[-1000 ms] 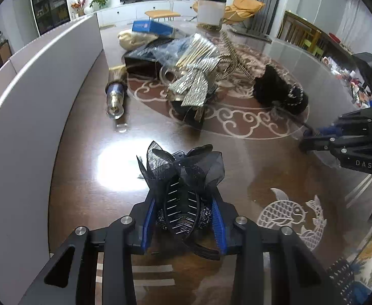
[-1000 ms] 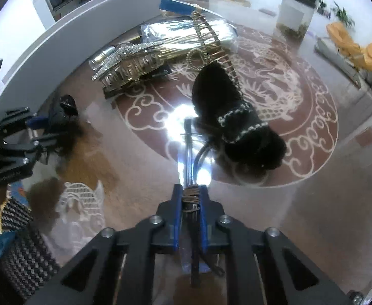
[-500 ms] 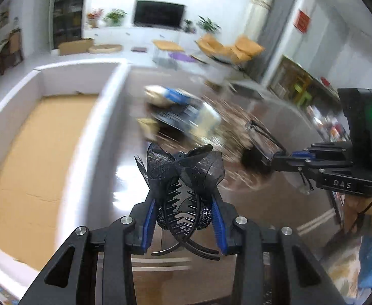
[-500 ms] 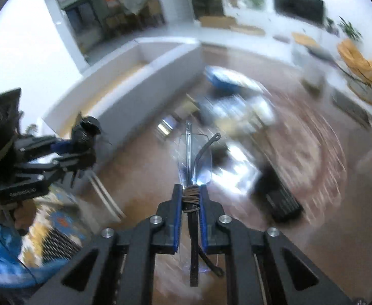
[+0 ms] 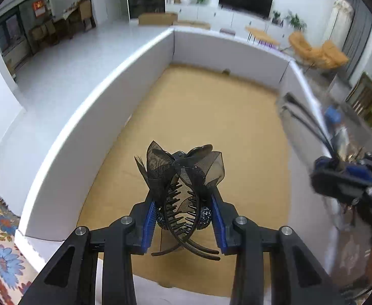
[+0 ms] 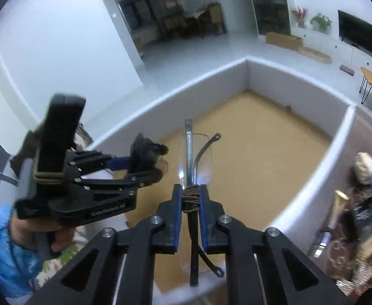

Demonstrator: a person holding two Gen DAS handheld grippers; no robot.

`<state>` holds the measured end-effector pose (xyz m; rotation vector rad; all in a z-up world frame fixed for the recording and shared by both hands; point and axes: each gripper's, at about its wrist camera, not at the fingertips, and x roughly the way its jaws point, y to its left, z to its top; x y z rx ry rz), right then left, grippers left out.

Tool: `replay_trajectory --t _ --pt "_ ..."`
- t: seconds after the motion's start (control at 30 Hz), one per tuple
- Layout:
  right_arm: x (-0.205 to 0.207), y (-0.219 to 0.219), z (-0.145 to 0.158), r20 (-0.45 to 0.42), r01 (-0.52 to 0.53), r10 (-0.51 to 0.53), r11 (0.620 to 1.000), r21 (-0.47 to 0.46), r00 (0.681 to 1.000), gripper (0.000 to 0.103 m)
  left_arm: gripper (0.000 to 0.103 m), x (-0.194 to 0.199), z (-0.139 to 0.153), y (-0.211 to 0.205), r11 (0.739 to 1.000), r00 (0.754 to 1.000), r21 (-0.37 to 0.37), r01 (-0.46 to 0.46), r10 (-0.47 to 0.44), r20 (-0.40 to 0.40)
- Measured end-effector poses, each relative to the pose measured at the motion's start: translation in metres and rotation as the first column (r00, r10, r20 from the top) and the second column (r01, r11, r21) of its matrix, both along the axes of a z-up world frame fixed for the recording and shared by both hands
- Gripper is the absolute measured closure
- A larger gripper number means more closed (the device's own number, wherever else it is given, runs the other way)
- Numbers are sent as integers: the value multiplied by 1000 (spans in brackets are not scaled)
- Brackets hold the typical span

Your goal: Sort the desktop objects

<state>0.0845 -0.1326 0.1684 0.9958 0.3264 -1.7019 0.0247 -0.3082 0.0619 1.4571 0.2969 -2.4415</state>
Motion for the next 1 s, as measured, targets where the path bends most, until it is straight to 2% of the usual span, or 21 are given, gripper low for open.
replay_trajectory --t 0.03,0.07,0.1,0.13,0.17,0.23,0.3,0.37,0.5,0.6,0.63,0.67,0.73,0.8,0.9,1.0 --pt "1 -7 -10 2 0 0 1000 14 1000 82 62 -3 -6 -4 1000 999 -5 -13 13 30" --pt "1 -12 -18 3 4 -4 1000 29 1000 61 59 -4 -10 -6 1000 998 -9 -27 27 52" --pt "0 -15 -24 6 13 -13 999 36 1000 46 56 -6 -15 -10 999 996 -10 -43 43 74" --pt "0 -15 -27 9 21 -21 999 33 1000 19 47 -9 -18 -12 999 995 -2 -53 53 87" --pt "-1 -14 -28 14 32 -32 999 20 999 12 39 -9 -19 -13 998 994 5 -61 60 92" --pt "-3 -6 -25 24 51 -51 998 -25 998 11 33 -6 -16 -8 998 996 -4 -68 68 63" --pt "-4 6 -19 21 67 -66 996 -57 998 11 33 -3 -8 -4 997 996 -28 -78 79 28" --pt "-9 41 -5 6 92 -92 989 -112 996 11 33 1 6 7 996 997 -45 -76 75 -26" --pt "-8 117 5 -70 181 -197 966 -184 978 4 33 17 39 60 998 986 -66 16 -27 -164" --pt "-6 191 -6 -161 287 -311 945 -155 937 0 31 23 62 120 987 960 -64 146 -157 -233" --pt "-6 215 -14 -189 329 -348 936 -126 918 0 24 29 67 139 981 949 -63 183 -193 -248" --pt "-7 243 -25 -219 385 -393 920 -80 893 0 12 32 69 164 971 933 -58 234 -241 -267" --pt "-12 286 -43 -231 466 -453 885 2 861 0 1 37 67 201 953 910 -46 301 -301 -284" --pt "-17 323 -63 -218 524 -501 849 64 838 0 0 40 52 243 928 894 -19 373 -365 -259" --pt "-23 372 -90 -177 596 -574 793 127 800 0 0 15 11 286 910 896 3 414 -407 -176" --pt "-35 394 -105 -170 635 -613 756 158 772 0 0 -13 -39 315 910 908 -2 414 -413 -67"
